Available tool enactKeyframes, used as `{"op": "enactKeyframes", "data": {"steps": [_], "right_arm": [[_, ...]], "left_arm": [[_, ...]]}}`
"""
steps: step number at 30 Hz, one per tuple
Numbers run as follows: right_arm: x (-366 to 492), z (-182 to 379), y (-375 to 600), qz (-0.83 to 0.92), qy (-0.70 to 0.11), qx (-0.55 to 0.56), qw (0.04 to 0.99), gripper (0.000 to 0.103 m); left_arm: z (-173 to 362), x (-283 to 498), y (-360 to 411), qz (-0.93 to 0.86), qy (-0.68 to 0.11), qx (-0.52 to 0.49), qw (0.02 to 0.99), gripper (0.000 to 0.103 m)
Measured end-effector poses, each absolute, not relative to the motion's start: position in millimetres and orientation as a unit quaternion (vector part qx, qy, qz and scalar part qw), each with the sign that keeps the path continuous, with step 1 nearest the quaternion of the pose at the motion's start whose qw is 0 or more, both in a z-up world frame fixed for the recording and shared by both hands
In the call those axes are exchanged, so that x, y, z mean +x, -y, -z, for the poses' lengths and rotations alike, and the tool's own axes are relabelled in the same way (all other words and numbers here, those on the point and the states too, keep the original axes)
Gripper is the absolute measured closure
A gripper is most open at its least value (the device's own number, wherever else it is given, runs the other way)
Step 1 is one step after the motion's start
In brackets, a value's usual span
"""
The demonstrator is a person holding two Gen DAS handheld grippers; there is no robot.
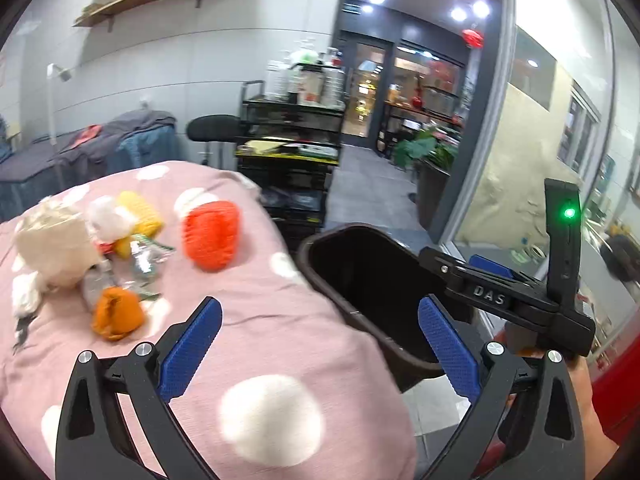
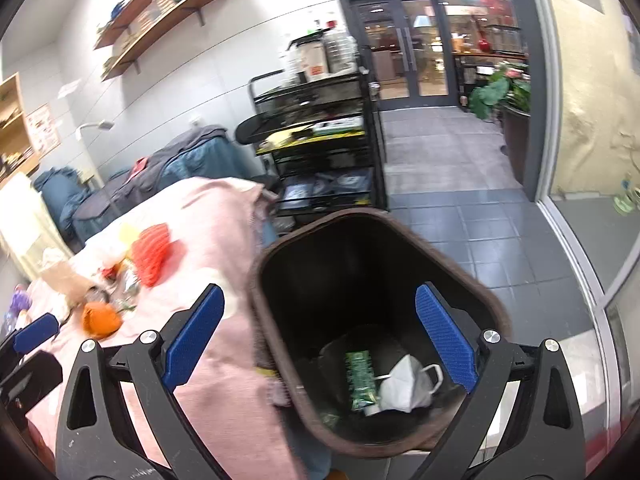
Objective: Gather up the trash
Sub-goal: 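Move both tools back over the table toward the remaining trash, then grasp the crumpled white tissue with the left tool while the right tool grasps the orange foam net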
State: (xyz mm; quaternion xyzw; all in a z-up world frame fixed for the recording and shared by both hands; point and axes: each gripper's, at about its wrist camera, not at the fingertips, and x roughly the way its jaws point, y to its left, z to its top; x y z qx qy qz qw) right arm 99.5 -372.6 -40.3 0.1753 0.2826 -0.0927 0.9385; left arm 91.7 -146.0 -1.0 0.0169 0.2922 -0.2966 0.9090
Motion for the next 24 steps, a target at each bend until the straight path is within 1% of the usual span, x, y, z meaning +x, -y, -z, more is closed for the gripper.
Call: {"op": "enactKeyframes", "data": {"steps": [11,17,24], "right_arm": [[126,37,312,0.021,-0.301,0.133,0.944,0.008],[138,34,279,-0.014,-0.309,0.097,0.946,0.008],[159,30,249,-0.048,-0.322,0.055,0.944,0.008]], "left_arm": [[10,99,45,0.181,-0.292,-0.005,0.939,0.006],[28,103,-15,0.118,-0.317,-0.031,0.94,0.006],[45,122,-67,0.073,-0.349,-0.045,0.933,0.006]]}}
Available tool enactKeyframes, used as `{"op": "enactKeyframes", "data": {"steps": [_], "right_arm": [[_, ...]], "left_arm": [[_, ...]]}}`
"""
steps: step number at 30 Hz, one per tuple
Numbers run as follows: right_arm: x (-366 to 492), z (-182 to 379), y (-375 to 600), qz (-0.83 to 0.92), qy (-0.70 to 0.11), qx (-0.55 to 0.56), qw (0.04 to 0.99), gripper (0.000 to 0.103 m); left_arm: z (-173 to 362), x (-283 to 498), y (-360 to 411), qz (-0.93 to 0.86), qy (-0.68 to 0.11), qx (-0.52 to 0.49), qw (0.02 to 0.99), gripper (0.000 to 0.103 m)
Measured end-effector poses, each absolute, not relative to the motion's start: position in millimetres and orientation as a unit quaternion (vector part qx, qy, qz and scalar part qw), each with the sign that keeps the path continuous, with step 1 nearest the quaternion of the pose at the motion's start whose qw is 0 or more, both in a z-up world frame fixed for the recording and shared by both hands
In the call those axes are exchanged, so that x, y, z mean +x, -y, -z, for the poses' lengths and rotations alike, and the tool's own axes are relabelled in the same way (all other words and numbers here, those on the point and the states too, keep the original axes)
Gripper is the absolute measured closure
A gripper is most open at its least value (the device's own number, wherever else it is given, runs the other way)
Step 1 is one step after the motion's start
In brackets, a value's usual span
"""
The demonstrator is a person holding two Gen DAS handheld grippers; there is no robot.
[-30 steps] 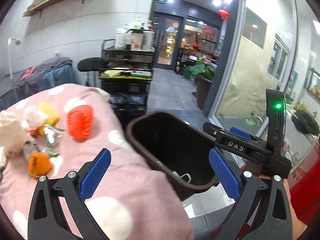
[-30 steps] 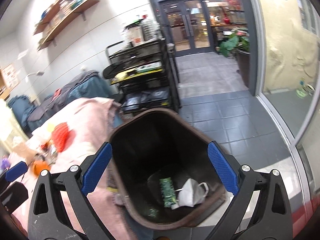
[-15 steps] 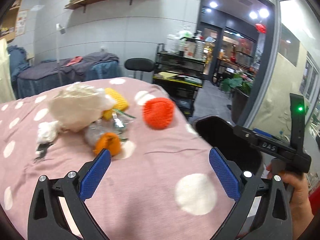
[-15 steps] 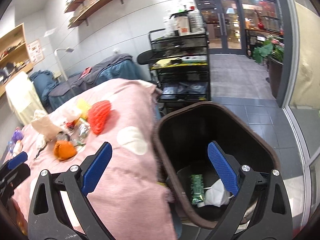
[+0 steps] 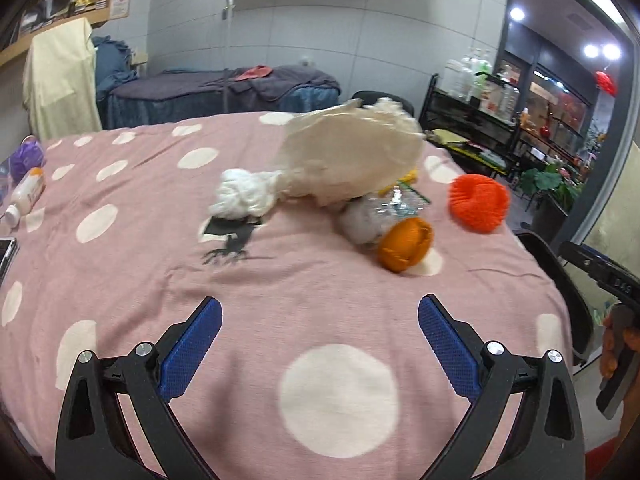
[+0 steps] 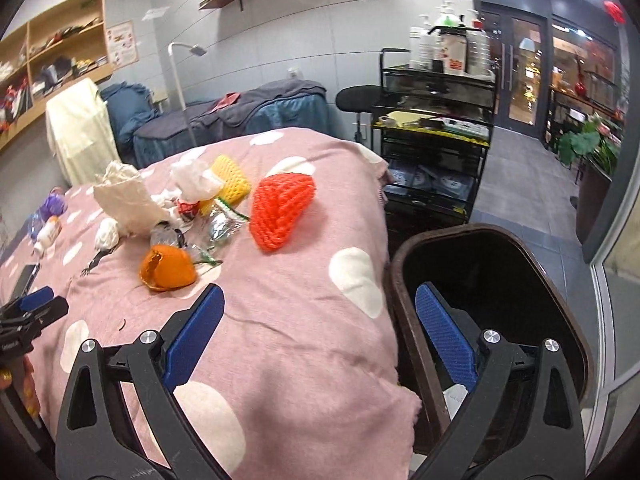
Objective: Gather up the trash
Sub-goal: 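Grasp the crumpled white tissue with the left tool while the right tool grasps the orange foam net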
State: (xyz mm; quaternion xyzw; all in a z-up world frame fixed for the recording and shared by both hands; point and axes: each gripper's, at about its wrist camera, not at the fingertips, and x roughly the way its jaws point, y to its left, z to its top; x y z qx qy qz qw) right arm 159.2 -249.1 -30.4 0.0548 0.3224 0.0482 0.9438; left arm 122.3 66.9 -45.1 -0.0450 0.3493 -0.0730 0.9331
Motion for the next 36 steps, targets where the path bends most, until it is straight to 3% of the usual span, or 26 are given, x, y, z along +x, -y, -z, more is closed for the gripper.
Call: {"op": "enactKeyframes", "data": {"steps": [16,19,23,24,26,28,32,36], "right_arm": [[268,33,212,-0.083,-0.383,0.023,0.92,0.008],[281,36,209,-0.085,-0.393,0.025,0.915,0.02],[294,43,207,-0.089,-0.41,0.033,0.907,0.046],[295,45,207,-0.092,-0.415,0.037,0.905,0.057],[294,46,205,-0.097,-0.418,0.039,0.903,0.068],[290,46,205,-0.097,-0.41,0.038,0.906,0.072],[277,42,206,-0.095,-0.392,0.034,0.914,0.075],[265,36,211,-0.097,-0.38,0.05,0.918,0.075]], "left_arm": [[61,220,-115,0.039,-0.408,-0.026,0.912,0.006],[64,241,-114,0.034,-0.418,-0.017,0.908,0.007],[66,262,-111,0.043,-0.427,-0.021,0.903,0.008],[67,265,-110,0.042,-0.427,-0.022,0.903,0.011],[69,268,-109,0.047,-0.43,-0.029,0.901,0.037],[72,270,-111,0.053,-0.435,-0.045,0.898,0.056],[70,261,-115,0.048,-0.424,-0.06,0.902,0.067],[63,243,-120,0.051,-0.41,-0.084,0.907,0.068]]}}
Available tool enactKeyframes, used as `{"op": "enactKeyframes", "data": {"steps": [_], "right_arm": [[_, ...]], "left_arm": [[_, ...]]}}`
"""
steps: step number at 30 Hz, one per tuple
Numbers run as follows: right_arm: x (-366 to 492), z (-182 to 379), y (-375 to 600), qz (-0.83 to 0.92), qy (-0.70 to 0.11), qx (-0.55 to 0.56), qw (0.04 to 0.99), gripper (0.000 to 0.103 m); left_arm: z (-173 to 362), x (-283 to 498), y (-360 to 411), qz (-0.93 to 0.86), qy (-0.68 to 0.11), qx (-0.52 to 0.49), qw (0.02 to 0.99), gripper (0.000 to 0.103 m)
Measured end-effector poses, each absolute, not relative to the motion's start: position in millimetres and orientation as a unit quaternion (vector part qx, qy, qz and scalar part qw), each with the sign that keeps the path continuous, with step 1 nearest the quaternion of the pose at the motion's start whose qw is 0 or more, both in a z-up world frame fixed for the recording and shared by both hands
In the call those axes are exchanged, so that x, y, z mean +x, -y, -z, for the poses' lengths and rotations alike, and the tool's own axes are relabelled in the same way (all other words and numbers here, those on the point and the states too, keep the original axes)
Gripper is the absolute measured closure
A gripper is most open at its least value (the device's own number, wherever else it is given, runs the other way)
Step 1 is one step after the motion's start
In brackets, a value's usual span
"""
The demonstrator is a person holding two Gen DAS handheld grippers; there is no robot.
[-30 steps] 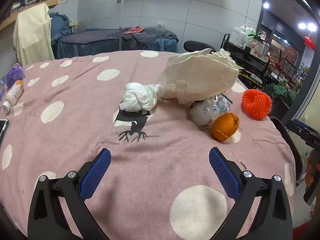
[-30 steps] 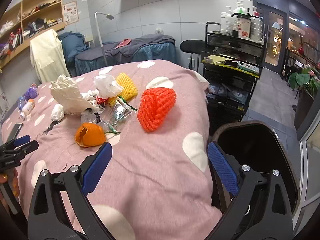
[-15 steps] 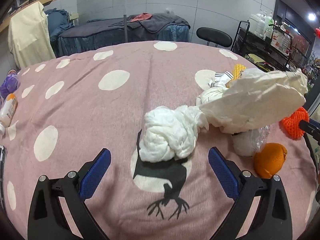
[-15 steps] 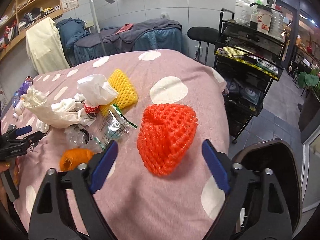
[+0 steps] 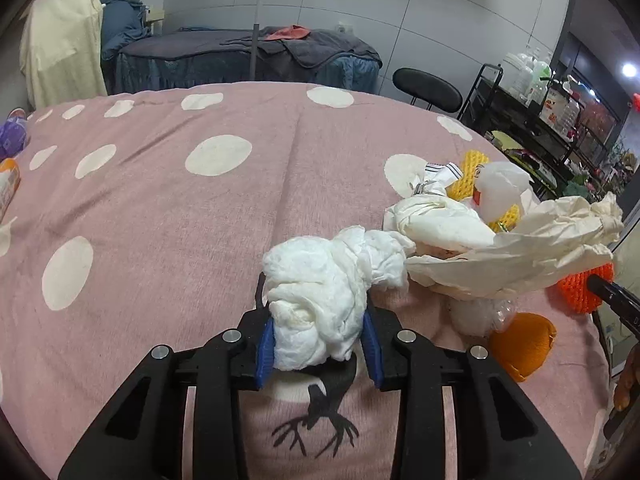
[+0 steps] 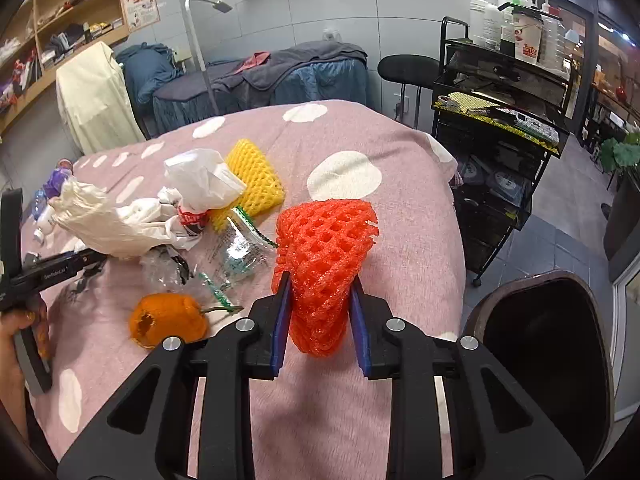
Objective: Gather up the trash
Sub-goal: 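Grasp the crumpled white tissue with the left tool while the right tool grasps the orange foam net, then carry the orange net into the bin and open the right tool while the left tool holds the tissue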
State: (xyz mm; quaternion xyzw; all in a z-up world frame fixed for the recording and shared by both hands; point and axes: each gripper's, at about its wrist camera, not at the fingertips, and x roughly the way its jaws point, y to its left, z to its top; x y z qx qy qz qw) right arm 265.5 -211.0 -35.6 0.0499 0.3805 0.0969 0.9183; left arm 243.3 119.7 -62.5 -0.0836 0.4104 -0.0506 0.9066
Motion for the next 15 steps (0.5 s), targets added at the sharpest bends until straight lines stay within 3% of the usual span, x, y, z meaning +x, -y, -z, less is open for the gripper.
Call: {"op": "enactKeyframes", "data": {"steps": [15], "right_arm": [[206,18,230,-0.078,-0.336,0.063,0.936,0.075]], "left_arm": [[39,151,-119,0.05,-0.352,-0.129,0.926,0.068]]}}
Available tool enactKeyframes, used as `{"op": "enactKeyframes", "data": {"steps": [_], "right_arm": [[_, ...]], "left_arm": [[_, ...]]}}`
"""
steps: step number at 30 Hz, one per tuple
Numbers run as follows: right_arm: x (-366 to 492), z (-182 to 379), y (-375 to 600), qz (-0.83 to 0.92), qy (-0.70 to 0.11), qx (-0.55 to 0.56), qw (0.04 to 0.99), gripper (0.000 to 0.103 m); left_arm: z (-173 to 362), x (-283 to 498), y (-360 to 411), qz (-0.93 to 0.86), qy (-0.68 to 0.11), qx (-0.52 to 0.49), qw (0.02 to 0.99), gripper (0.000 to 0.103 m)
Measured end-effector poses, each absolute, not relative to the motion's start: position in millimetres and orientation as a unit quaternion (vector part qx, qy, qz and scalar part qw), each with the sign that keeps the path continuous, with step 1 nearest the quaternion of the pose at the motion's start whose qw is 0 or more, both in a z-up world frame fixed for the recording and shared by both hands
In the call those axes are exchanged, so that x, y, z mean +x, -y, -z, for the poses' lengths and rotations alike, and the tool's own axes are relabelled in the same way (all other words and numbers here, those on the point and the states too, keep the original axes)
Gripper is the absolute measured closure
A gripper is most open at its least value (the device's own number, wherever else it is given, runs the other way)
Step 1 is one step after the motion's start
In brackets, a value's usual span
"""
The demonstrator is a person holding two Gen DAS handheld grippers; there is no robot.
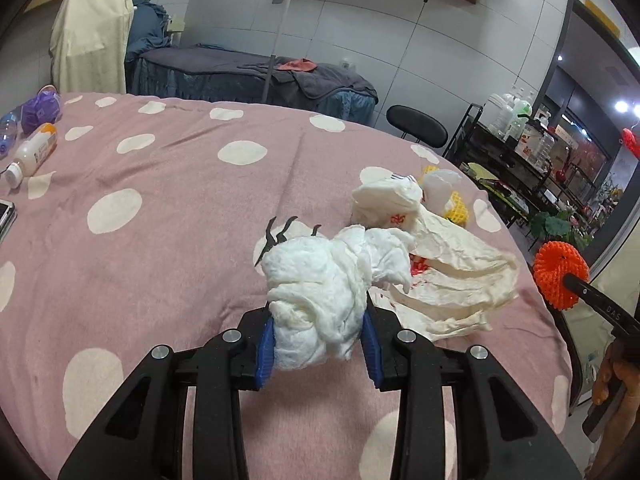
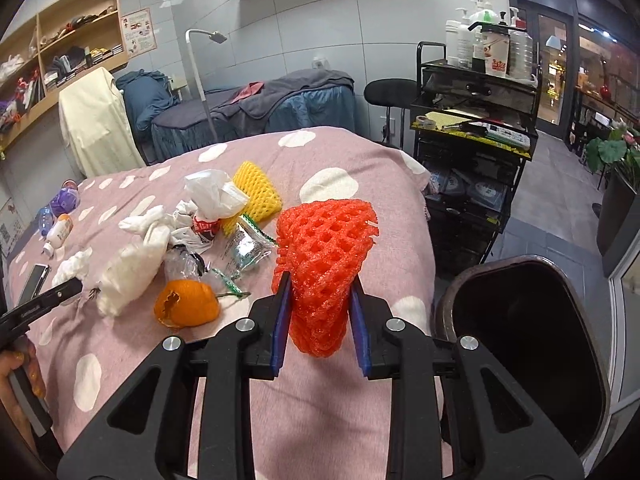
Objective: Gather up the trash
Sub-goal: 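Carry the orange net into the bin and open the right tool while the left tool holds the tissue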
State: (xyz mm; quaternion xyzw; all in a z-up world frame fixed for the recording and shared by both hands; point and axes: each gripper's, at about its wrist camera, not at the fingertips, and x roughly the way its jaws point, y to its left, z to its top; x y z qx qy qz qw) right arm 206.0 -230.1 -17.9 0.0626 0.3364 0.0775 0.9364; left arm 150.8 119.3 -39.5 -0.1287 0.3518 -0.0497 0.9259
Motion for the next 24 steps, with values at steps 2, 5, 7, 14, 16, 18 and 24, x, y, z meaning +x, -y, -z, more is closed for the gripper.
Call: {"op": "enactKeyframes", "data": {"steps": [2,5,7,14,16,18,24], "right_arm": [[198,17,233,-0.075,-0.332,0.064,0.938,0.075],[187,18,235,-0.07,-0.327,0.064,0.94,0.075],[181,19,237,-0.07,-0.325,0.067,0.941,0.075],[157,23,251,-0.057,-0.319,0.079,0.943,0.075],[150,23,258,-0.05,-0.316,0.082,0.944,0.075],[143,24,266,-0.041,-0.313,0.083,0.945,0.075],[122,25,301,-0.001,-0.303,0.097,0.948,0.075]], "left_arm": [[35,141,-114,0.053,-0.343,-0.127,0.929,0.068],[30,128,-105,0.064,-0.332,-0.128,0.932,0.068],[27,122,-96,0.071,-0.326,-0.123,0.935,0.068],[28,108,-65,0.105,-0.32,-0.117,0.934,0.068],[28,107,-54,0.118,-0.32,-0.113,0.933,0.068],[28,108,-43,0.132,-0.32,-0.113,0.931,0.068],[27,108,-8,0.167,-0.321,-0.104,0.926,0.068]]}}
